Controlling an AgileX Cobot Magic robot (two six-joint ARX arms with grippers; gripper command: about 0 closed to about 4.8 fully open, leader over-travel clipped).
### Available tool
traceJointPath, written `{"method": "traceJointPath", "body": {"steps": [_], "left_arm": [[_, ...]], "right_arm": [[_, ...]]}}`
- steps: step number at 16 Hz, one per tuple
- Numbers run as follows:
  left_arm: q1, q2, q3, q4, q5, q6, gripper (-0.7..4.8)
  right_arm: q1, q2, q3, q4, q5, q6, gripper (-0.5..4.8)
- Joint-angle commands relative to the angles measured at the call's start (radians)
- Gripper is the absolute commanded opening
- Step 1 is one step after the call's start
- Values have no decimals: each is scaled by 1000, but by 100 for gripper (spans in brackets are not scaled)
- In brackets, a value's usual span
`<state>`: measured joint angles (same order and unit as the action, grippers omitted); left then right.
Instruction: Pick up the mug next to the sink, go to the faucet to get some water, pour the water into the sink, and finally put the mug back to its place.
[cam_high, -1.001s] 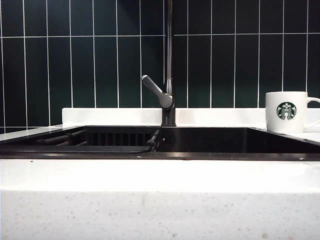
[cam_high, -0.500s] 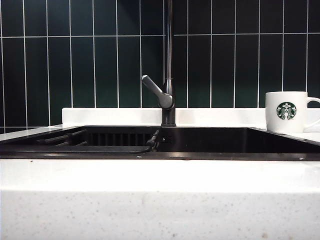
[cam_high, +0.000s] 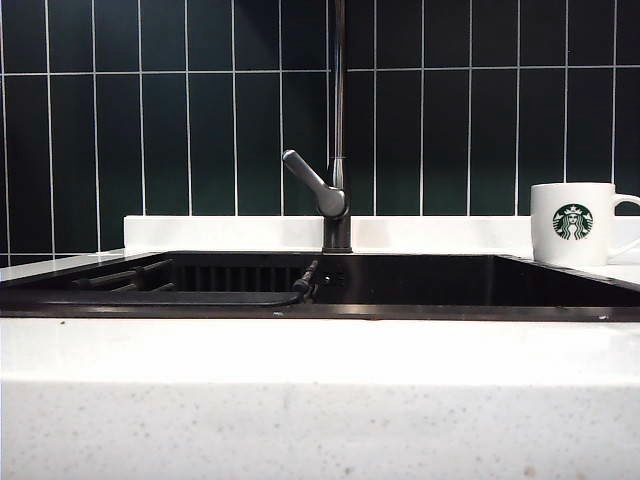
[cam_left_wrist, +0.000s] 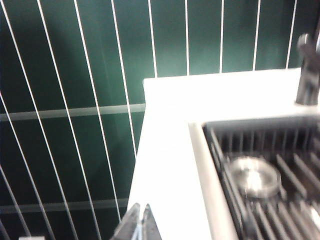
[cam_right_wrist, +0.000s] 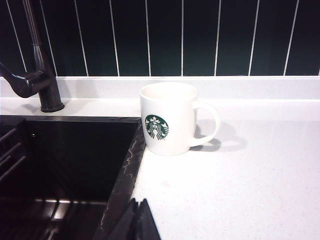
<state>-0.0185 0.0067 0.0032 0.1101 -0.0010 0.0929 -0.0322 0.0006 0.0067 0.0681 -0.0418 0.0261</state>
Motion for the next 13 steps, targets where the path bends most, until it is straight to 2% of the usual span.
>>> {"method": "traceJointPath", "body": {"steps": [1,3,4,6,9,11,13], "left_arm": [[-1,0,48,9,5,-85,-4],[-2,0,126,-29,53,-94,-4],[-2,8,215,-62,96,-93,-4],[-2,53,298,-89,96,-81,-4],[-2,193,399,-83,137,-46,-4],[-2,371,466,-37,163,-42,-4],[-2,475,495,13,174,-88,-4]], "right_arm": [[0,-3,37,10,97,119,-2],[0,7,114,-39,139,127,-2],[0,35,199,-113,145,126,-2],[0,97,290,-164,149,80,-2],[0,250,439,-169,153,-130,-2],[0,432,529,-147,156,-369,-1],[-3,537,536,-85,160,-419,-1]]}}
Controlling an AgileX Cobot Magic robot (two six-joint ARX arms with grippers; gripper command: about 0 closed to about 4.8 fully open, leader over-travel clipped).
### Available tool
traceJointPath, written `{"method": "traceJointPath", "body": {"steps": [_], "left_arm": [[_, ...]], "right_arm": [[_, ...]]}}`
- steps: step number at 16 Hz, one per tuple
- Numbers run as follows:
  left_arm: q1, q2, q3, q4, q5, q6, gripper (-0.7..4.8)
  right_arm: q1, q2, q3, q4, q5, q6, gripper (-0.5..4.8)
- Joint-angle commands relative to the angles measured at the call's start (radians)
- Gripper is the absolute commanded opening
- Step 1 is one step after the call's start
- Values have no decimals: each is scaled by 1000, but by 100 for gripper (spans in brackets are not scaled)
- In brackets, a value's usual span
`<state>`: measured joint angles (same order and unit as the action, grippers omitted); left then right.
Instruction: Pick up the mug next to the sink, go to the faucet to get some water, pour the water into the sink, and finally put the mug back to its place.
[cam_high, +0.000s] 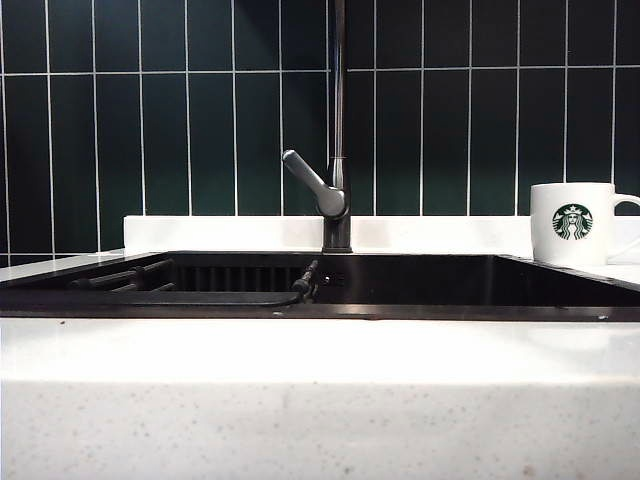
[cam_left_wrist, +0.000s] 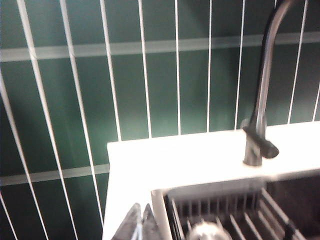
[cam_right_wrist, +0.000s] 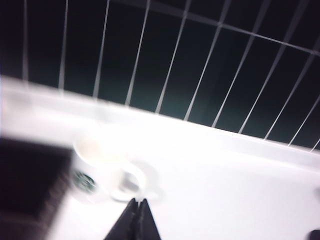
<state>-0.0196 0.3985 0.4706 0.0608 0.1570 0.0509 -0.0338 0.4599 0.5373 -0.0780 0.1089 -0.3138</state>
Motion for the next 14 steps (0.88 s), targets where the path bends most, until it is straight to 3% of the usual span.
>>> {"method": "traceJointPath", "body": {"steps": [1,5,6,8,11,12,14], "left_arm": [[0,151,28,158,41,-51,-4],[0,364,29,348,77,-101,-4],[0,450,29,390,117,-116,-4],[0,563,29,478,127,-115,-3],[0,706,42,593,128,-111,19],[0,745,60,595,128,-107,35],[0,816,110,592,130,-58,36]], "right_arm": [[-1,148,5,102,10,-35,-1],[-13,270,5,182,154,200,-1],[-44,306,5,187,133,243,26],[-72,363,5,208,105,286,142],[-72,484,5,282,60,288,151],[-72,541,3,328,46,288,185],[-71,671,3,445,37,288,190]]}}
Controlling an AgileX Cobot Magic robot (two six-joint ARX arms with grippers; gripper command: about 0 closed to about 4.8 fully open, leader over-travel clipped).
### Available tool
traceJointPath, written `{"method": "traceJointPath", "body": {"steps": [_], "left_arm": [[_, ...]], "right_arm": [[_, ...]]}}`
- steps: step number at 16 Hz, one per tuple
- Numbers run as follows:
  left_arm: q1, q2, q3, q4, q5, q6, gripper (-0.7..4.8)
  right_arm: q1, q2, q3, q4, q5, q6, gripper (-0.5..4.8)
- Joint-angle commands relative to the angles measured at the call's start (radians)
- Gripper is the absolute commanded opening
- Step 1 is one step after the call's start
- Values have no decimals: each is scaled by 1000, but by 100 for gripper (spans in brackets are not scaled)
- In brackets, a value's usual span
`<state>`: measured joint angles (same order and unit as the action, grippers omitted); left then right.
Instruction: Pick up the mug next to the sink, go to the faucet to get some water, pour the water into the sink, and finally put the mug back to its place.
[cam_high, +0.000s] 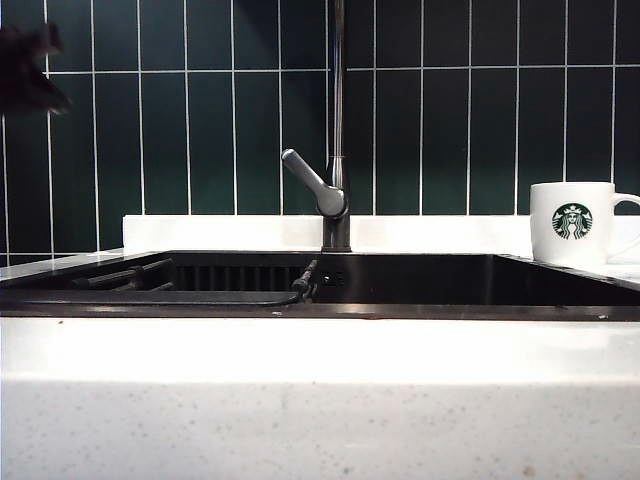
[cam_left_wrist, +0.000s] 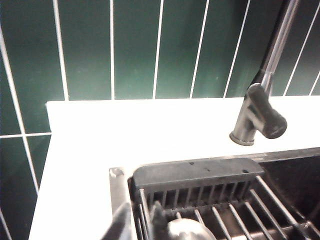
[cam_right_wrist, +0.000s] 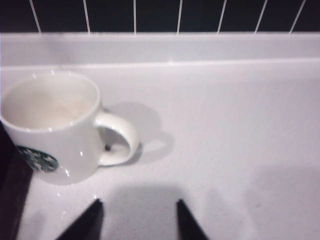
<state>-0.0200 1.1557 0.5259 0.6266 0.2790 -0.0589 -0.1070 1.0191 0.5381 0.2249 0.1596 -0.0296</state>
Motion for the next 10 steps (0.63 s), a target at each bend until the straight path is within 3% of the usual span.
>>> {"method": "traceJointPath", "body": {"steps": [1,2,7,10], "left_arm": [[0,86,78,26,24,69,42],[0,130,116,25,64,71,104],[-5,250,177,27,100,75,122],[-37,320,177,108,111,78,122]], "right_arm": [[2,169,2,207,-32,3,190],[2,250,2,305,-32,4,190],[2,405,2,455,-58,4,191],[2,460,3,534,-58,4,191]]}}
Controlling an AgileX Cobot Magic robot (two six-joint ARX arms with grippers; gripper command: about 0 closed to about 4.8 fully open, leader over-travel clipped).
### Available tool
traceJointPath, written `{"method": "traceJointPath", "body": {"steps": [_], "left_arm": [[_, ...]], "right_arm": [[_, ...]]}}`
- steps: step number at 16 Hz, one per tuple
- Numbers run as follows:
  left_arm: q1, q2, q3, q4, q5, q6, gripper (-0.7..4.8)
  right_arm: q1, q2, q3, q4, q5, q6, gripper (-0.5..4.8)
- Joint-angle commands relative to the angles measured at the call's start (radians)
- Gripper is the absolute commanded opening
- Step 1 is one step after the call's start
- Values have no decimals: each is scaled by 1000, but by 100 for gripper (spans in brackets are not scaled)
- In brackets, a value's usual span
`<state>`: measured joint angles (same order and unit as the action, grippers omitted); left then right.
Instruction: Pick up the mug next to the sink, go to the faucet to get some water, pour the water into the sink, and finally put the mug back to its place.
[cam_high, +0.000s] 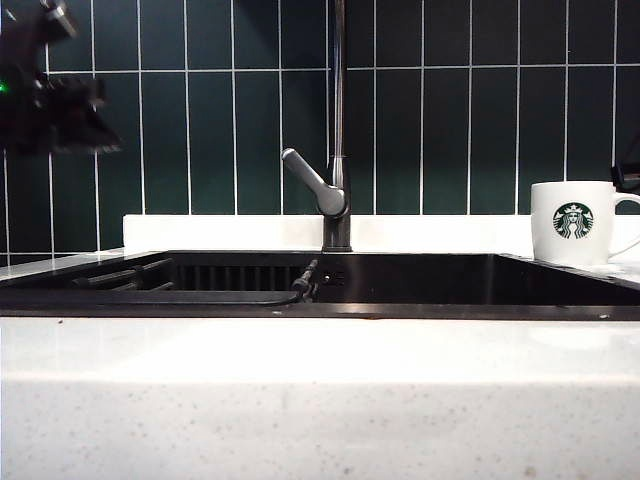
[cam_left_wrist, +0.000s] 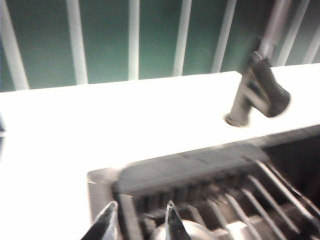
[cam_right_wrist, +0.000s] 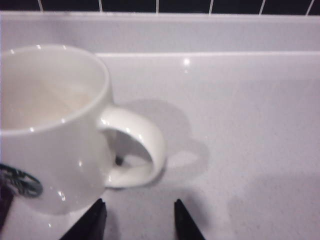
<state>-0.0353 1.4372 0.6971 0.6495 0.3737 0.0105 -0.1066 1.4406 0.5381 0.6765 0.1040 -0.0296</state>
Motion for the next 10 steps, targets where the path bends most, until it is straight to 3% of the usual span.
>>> {"method": "traceJointPath", "body": {"steps": [1,10], "left_arm": [[-38,63,6,124,14,8,122],[-52,68,6,169,30,-7,121]], "right_arm": [[2,71,3,119,-2,4,191],[1,93,14,203,-2,4,191]]}}
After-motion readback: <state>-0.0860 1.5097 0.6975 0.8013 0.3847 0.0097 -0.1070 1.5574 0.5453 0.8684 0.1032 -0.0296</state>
